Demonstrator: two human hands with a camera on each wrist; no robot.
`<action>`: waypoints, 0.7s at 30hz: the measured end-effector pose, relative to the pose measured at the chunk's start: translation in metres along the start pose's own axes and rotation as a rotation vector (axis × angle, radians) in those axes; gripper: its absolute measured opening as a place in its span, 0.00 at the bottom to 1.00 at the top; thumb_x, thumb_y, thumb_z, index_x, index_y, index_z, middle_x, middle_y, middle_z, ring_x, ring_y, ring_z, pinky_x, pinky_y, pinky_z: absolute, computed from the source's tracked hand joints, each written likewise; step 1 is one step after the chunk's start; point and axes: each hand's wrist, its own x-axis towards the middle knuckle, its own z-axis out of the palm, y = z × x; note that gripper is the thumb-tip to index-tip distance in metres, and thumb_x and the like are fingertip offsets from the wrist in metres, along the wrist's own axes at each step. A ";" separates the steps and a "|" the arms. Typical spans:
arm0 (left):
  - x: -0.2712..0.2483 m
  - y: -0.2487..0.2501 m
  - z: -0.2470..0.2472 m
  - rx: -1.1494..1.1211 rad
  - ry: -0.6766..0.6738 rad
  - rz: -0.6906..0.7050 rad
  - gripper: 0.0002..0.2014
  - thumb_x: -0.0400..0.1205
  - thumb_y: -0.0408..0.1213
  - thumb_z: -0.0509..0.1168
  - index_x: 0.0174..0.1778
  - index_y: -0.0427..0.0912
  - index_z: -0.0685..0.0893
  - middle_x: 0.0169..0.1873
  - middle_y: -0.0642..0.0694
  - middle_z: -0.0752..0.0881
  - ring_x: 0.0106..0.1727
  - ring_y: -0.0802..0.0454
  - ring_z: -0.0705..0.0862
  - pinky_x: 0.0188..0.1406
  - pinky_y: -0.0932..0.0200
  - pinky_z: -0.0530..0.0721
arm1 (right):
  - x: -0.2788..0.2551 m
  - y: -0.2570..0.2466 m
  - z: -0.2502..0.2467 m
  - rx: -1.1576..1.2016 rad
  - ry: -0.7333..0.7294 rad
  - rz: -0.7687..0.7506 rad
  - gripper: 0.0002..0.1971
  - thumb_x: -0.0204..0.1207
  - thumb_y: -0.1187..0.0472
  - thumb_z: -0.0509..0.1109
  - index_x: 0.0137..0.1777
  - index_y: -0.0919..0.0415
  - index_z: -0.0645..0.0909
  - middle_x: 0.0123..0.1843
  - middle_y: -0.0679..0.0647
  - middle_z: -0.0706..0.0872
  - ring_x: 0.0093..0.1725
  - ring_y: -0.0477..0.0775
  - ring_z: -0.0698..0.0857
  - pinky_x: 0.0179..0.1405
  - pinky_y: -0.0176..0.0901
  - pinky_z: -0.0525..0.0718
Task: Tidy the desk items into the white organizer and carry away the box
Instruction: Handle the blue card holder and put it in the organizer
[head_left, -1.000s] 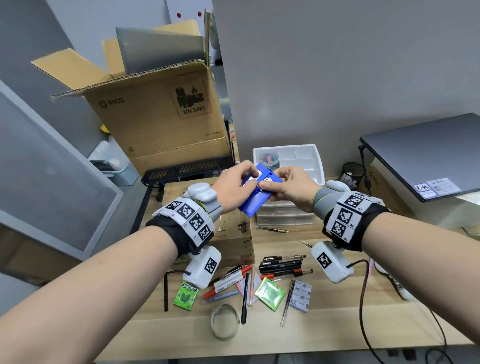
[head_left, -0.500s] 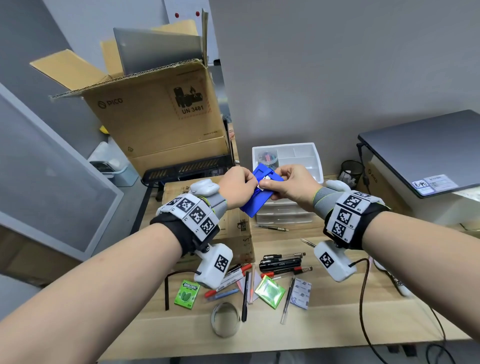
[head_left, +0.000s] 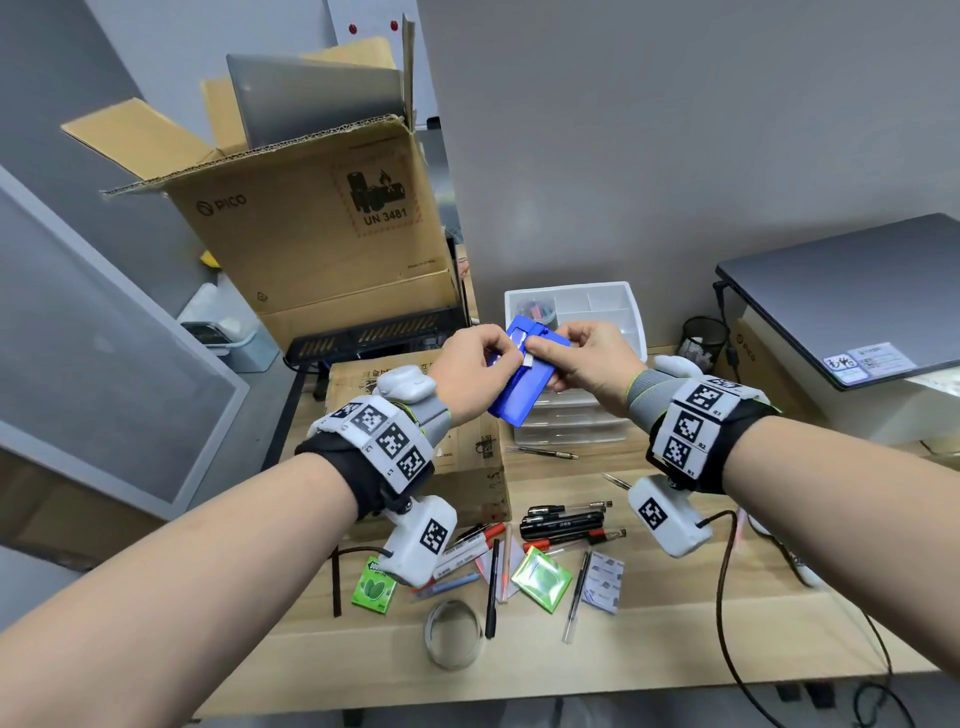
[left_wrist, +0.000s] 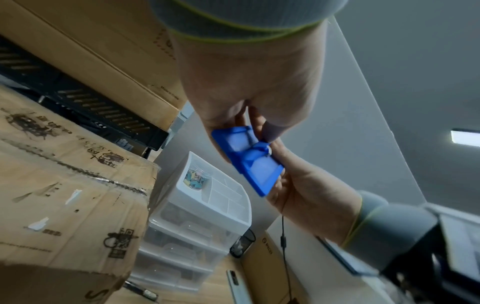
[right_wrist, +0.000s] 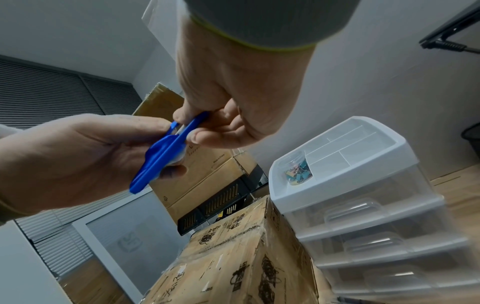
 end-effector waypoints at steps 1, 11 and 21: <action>-0.001 -0.001 0.002 0.017 0.051 0.029 0.07 0.80 0.35 0.68 0.35 0.43 0.83 0.27 0.57 0.80 0.27 0.63 0.75 0.29 0.70 0.71 | 0.000 -0.001 0.001 0.010 0.010 -0.008 0.15 0.75 0.62 0.77 0.33 0.59 0.75 0.30 0.58 0.85 0.23 0.51 0.82 0.24 0.39 0.83; 0.005 -0.001 0.003 -0.095 0.087 0.014 0.08 0.77 0.40 0.73 0.32 0.45 0.86 0.31 0.52 0.86 0.30 0.54 0.76 0.31 0.64 0.75 | -0.003 -0.003 0.004 -0.007 0.104 -0.075 0.18 0.75 0.59 0.78 0.29 0.57 0.73 0.24 0.53 0.81 0.23 0.54 0.76 0.25 0.42 0.78; 0.009 -0.003 0.015 0.168 0.198 0.044 0.05 0.72 0.35 0.73 0.32 0.45 0.84 0.31 0.54 0.84 0.29 0.61 0.76 0.30 0.69 0.70 | 0.001 0.000 0.005 0.031 0.089 -0.047 0.13 0.79 0.59 0.74 0.35 0.58 0.76 0.24 0.54 0.84 0.19 0.50 0.80 0.19 0.38 0.79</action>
